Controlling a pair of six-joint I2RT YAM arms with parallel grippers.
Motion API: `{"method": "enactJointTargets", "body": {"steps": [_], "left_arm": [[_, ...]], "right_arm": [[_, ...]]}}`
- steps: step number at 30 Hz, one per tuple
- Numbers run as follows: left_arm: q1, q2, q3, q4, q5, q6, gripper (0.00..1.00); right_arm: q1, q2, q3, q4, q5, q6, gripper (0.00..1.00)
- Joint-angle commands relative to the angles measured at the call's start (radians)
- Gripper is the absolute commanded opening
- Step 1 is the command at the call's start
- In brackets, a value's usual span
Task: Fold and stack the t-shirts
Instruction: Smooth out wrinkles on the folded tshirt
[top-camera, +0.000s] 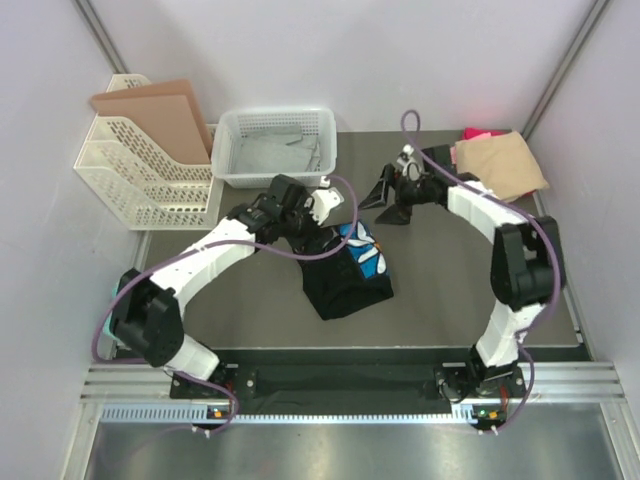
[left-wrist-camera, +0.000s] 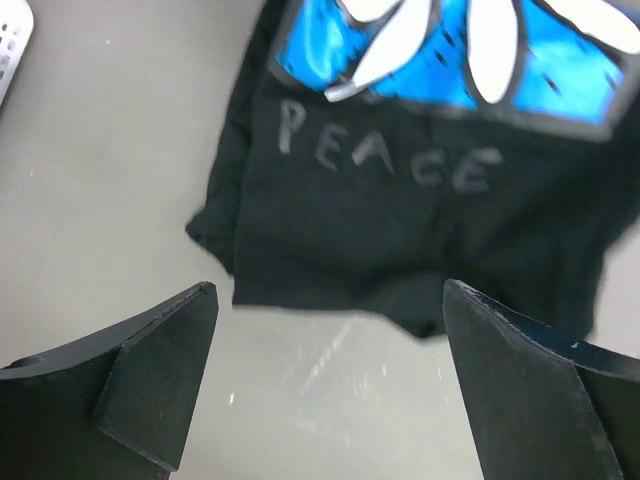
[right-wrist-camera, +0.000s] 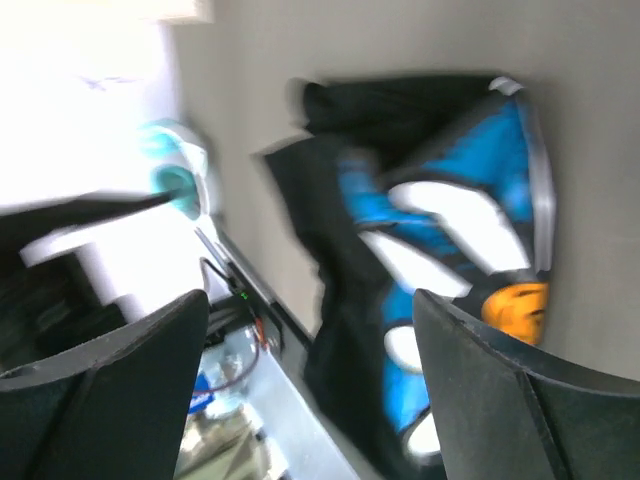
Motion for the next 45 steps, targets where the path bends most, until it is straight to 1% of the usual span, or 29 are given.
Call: {"method": "enactJointTargets", "body": {"steps": [1,3,5,6,10,14,15,17,20,26,28,30,31,32,34,35,37,39,42,45], "left_arm": [[-0.003,0.092,0.021,0.153,-0.009,-0.086,0.99],[-0.001,0.135,0.047,0.149,-0.027,-0.097,0.99],[0.002,0.200,0.071,0.146,-0.047,-0.112,0.99],[0.005,0.221,0.084,0.123,-0.044,-0.117,0.99],[0.014,0.279,0.101,0.120,-0.041,-0.121,0.99],[0.017,0.310,0.099,0.112,-0.046,-0.118,0.99],[0.017,0.316,0.099,0.107,-0.046,-0.117,0.99],[0.019,0.329,0.090,0.103,-0.044,-0.117,0.99],[0.017,0.335,0.075,0.103,-0.044,-0.109,0.99],[0.020,0.335,0.046,0.098,-0.063,-0.086,0.99],[0.028,0.321,0.039,0.094,-0.063,-0.080,0.99],[0.038,0.309,0.036,0.087,-0.054,-0.074,0.99],[0.049,0.309,0.035,0.083,-0.050,-0.072,0.99],[0.054,0.307,0.033,0.080,-0.055,-0.063,0.99],[0.054,0.309,0.023,0.072,-0.063,-0.048,0.99],[0.054,0.309,0.018,0.072,-0.067,-0.043,0.99],[0.054,0.304,0.007,0.080,-0.081,-0.039,0.99],[0.054,0.304,0.003,0.084,-0.096,-0.036,0.99],[0.057,0.307,0.003,0.081,-0.095,-0.039,0.99],[0.055,0.306,0.007,0.078,-0.095,-0.042,0.99]], "right_arm": [[-0.015,-0.241,-0.118,0.042,-0.006,-0.004,0.82],[-0.010,-0.285,-0.235,0.110,-0.017,0.036,0.81],[-0.002,-0.332,-0.305,0.144,-0.026,0.057,0.81],[0.002,-0.347,-0.371,0.187,-0.031,0.066,0.80],[0.033,-0.391,-0.489,0.299,-0.057,0.138,0.80],[0.062,-0.368,-0.546,0.382,-0.067,0.181,0.80],[0.070,-0.360,-0.570,0.434,-0.081,0.192,0.79],[0.087,-0.342,-0.597,0.480,-0.084,0.223,0.79],[0.090,-0.311,-0.639,0.505,-0.083,0.215,0.79],[0.088,-0.213,-0.733,0.488,-0.028,0.145,0.77],[0.087,-0.191,-0.741,0.467,-0.009,0.113,0.76],[0.087,-0.196,-0.721,0.395,0.035,0.082,0.75],[0.087,-0.203,-0.706,0.348,0.052,0.044,0.75],[0.088,-0.214,-0.663,0.256,0.093,0.022,0.74],[0.090,-0.277,-0.612,0.176,0.136,-0.021,0.75],[0.091,-0.301,-0.559,0.118,0.155,-0.027,0.75],[0.100,-0.370,-0.508,0.074,0.157,-0.026,0.75],[0.134,-0.427,-0.453,0.065,0.137,0.014,0.75],[0.208,-0.461,-0.410,0.094,0.126,0.072,0.76],[0.283,-0.458,-0.434,0.201,0.109,0.155,0.76]]}}
